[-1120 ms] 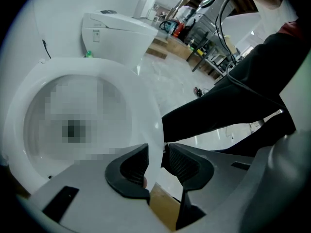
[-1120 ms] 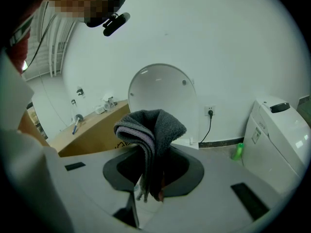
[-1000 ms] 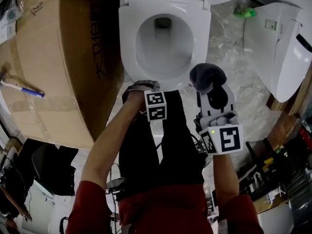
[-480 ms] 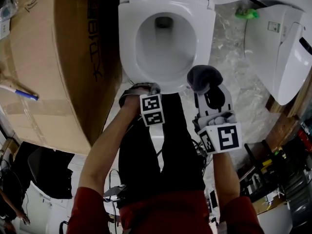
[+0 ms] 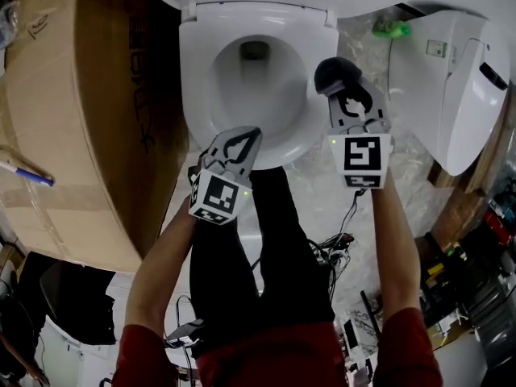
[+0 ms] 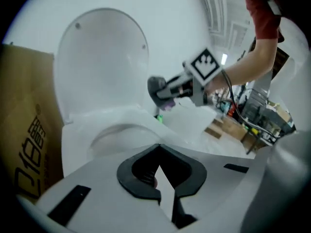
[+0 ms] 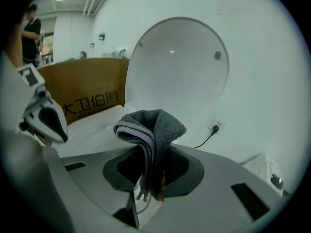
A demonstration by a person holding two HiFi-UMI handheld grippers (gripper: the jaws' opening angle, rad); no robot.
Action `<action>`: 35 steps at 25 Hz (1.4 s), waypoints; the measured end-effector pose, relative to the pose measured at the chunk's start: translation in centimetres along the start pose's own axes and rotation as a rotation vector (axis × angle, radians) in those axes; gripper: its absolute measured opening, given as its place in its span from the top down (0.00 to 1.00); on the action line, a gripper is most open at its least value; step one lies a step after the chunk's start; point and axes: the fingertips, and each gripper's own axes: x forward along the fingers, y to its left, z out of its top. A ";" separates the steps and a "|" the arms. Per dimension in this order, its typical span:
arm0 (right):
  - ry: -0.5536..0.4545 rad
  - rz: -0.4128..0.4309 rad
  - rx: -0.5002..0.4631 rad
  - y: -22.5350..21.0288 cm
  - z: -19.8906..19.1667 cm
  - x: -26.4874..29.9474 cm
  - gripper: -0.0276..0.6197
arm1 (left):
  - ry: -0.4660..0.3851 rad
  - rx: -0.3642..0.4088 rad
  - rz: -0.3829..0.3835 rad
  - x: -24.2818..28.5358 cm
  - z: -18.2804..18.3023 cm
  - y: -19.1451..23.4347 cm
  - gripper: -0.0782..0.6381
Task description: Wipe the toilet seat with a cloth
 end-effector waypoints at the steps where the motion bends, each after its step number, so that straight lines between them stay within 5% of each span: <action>1: 0.022 -0.003 -0.078 -0.5 -0.2 1.2 0.84 | -0.071 0.011 0.040 -0.4 2.0 0.9 0.87; 5: 0.120 -0.016 -0.373 -2.0 -0.9 6.4 0.84 | -0.243 0.103 0.207 -2.7 7.9 3.7 0.87; 8: 0.192 -0.014 -0.558 -2.4 -1.6 9.9 0.84 | -0.326 0.032 0.296 -4.0 9.7 4.6 0.87; 11: 0.210 0.006 -0.683 -2.2 -2.1 12.5 0.84 | -0.398 -0.008 0.330 -4.4 11.3 5.0 0.87; 15: 0.183 0.035 -0.772 -1.6 -2.5 13.5 0.84 | -0.381 -0.018 0.301 -3.7 11.2 4.7 0.87; 22: 0.218 0.115 -0.778 -0.5 -4.0 12.5 0.84 | -0.348 0.010 0.264 -3.6 10.1 3.9 0.87; 35: 0.346 0.275 -0.569 6.7 -11.7 4.5 0.84 | -0.358 0.005 0.314 -5.8 8.7 4.6 0.87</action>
